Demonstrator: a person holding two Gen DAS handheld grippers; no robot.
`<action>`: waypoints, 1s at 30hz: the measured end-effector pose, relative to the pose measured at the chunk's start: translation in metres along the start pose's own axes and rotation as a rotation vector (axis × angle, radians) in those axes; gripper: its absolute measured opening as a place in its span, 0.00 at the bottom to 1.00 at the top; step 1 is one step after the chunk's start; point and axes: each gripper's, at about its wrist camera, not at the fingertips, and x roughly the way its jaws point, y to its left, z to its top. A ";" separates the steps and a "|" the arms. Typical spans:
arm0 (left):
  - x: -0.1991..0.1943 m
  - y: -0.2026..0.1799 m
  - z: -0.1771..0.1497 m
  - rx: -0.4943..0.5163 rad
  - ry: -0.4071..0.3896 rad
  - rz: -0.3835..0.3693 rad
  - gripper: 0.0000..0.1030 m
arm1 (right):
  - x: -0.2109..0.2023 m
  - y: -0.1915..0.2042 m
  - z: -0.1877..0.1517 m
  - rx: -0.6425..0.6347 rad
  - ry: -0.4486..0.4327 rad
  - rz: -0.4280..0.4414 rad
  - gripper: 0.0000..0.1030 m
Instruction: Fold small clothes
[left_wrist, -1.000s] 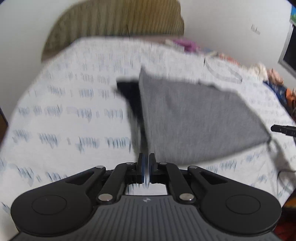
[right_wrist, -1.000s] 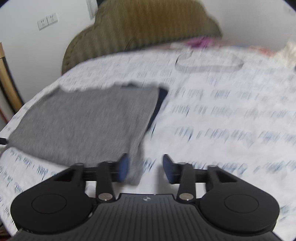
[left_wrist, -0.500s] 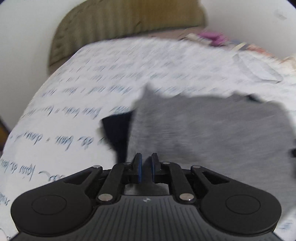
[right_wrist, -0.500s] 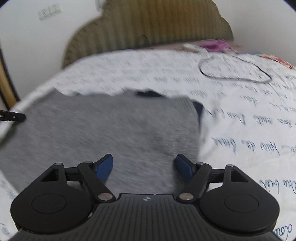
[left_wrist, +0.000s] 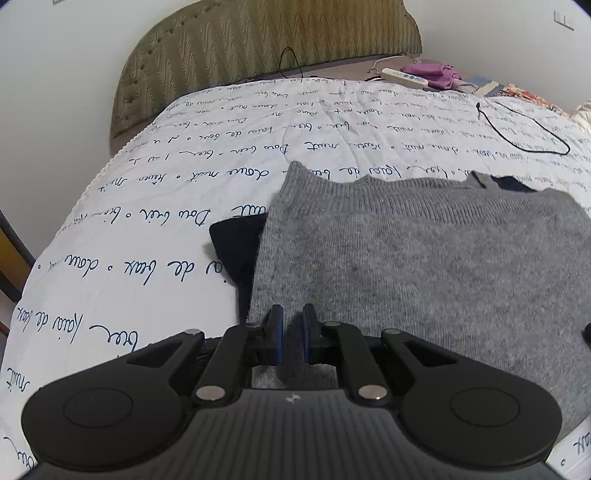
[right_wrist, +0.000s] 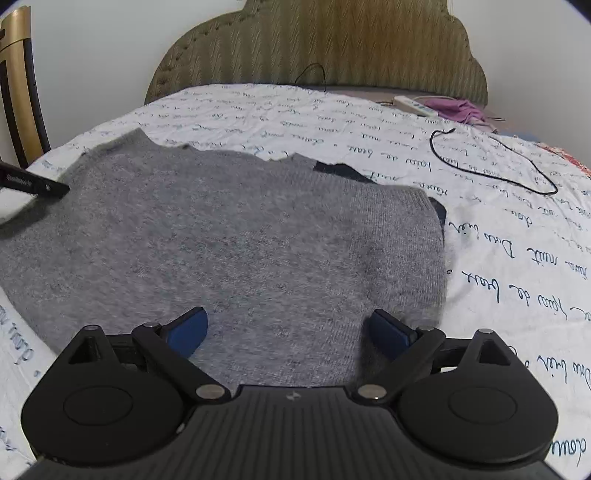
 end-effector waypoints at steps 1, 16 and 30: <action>0.000 -0.001 0.000 0.004 0.001 0.003 0.10 | -0.003 0.001 0.003 0.005 -0.010 0.011 0.94; -0.013 0.063 0.023 -0.142 -0.087 -0.045 0.82 | -0.027 0.139 0.019 -0.338 -0.133 0.153 0.94; 0.073 0.105 0.041 -0.403 0.107 -0.423 0.86 | 0.007 0.259 -0.013 -0.768 -0.230 -0.041 0.94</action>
